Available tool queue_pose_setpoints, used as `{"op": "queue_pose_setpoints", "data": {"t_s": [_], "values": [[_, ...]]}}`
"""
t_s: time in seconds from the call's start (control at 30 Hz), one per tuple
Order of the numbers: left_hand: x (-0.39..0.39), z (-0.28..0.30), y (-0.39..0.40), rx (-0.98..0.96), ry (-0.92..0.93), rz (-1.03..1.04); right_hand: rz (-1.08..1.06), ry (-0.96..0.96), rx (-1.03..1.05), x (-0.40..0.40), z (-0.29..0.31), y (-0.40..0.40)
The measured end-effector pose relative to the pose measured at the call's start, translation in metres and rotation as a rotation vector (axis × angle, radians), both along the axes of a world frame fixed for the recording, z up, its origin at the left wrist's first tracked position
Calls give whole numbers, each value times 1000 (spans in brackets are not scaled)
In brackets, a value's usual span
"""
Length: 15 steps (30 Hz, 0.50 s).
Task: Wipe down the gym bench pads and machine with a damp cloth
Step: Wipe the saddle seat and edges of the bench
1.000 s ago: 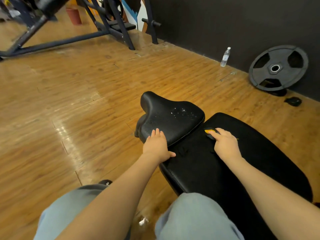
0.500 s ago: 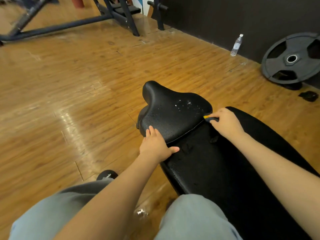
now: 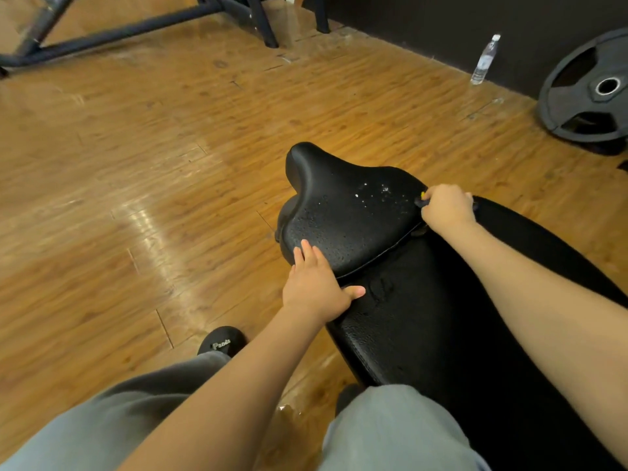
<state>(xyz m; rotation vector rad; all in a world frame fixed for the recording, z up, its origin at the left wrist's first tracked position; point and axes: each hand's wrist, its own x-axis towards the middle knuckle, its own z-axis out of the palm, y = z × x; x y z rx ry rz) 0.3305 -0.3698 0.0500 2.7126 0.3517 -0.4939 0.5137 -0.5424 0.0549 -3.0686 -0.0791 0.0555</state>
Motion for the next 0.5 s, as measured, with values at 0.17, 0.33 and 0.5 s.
{"op": "queue_pose_setpoints", "data": {"t_s": [0.17, 0.33, 0.5], "values": [[0, 1, -2, -4, 5, 8, 161, 29, 28, -53, 11, 16], [1, 2, -4, 8, 22, 12, 293, 99, 170, -103, 18, 39], [3, 2, 1, 27, 50, -20, 413, 173, 428, -137, 5, 58]]}}
